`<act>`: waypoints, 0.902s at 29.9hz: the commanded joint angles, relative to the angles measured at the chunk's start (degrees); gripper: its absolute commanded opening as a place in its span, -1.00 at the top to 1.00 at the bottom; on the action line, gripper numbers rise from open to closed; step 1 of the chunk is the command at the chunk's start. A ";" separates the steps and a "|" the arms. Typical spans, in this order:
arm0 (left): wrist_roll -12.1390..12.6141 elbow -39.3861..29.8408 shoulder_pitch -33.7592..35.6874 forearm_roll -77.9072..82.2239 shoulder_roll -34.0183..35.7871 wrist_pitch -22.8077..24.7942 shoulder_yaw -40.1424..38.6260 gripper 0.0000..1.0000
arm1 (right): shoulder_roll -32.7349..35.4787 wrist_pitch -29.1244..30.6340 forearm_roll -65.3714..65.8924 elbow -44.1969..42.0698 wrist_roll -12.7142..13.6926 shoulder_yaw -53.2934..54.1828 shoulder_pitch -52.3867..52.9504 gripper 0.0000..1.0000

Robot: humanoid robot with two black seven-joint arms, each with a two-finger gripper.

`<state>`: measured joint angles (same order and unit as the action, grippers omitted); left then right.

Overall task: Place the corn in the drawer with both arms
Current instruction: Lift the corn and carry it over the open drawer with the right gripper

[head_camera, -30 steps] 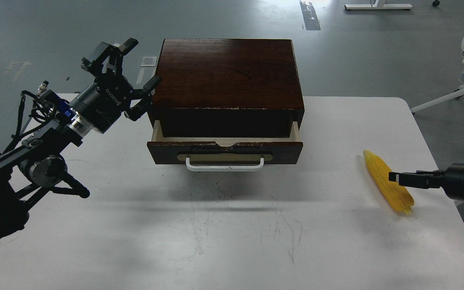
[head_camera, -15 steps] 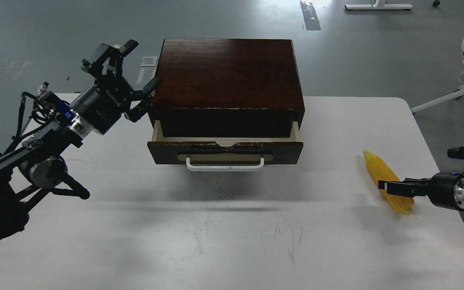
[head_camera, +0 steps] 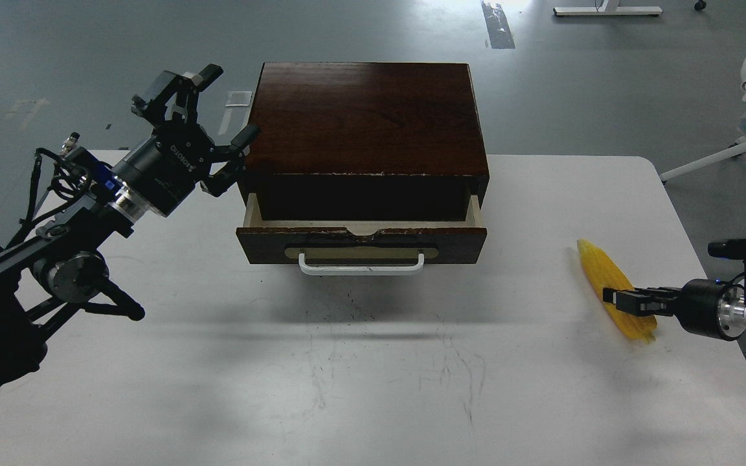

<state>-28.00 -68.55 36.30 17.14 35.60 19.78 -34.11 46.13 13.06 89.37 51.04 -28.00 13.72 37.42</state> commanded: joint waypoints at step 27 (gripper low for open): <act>0.00 0.08 0.00 0.00 -0.18 0.00 -1.40 -0.98 | -4.72 7.16 0.72 18.75 0.00 -27.77 56.17 0.12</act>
<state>-28.00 -68.47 36.29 17.14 35.49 19.77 -35.50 45.52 20.21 89.63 69.79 -28.02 -10.48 88.79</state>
